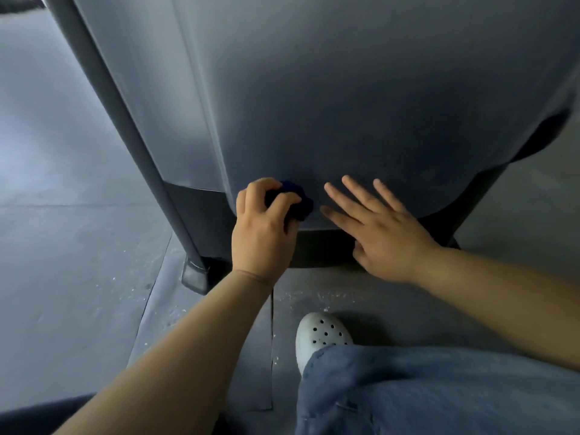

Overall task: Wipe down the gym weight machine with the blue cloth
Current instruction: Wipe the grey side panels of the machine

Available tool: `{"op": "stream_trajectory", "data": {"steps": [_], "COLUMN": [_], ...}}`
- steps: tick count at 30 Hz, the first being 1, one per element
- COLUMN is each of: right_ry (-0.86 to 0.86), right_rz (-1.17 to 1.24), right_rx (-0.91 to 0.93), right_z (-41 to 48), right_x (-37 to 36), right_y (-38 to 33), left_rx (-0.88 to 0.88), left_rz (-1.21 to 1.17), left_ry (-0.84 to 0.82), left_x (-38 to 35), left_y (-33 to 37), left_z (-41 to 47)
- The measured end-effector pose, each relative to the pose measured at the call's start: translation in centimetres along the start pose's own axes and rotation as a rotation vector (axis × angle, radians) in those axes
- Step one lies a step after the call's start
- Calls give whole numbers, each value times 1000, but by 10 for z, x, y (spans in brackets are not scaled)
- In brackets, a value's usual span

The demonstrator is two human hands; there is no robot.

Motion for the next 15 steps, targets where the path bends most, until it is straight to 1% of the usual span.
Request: {"op": "stream_trajectory", "data": {"steps": [4, 6, 9, 11, 13, 15], "right_ry": [-53, -47, 35, 113, 162, 196], "right_rz": [-109, -153, -173, -154, -120, -108], "right_rx": [236, 307, 268, 271, 272, 290], "right_z": [9, 16, 23, 22, 19, 18], "right_x": [28, 29, 16, 2, -8, -10], "right_y": [21, 35, 54, 56, 57, 62], "left_rx": [41, 52, -48, -81, -128, -157], "left_rz": [15, 28, 43, 78, 114, 129], "left_ry": [-42, -33, -15, -41, -137, -279], "left_x": [5, 3, -12, -25, -38, -49], "left_y": [8, 11, 8, -4, -18, -30], "left_z": [14, 21, 21, 9, -19, -48]}}
Point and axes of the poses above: each hand's wrist, its own z-axis towards the middle knuckle, its own x-axis out of the back of the hand, y = z × x, the point moved 2 cm from there along z, towards the middle knuckle, and after that the axes turned 15 degrees about y, right-handed, at the moved point
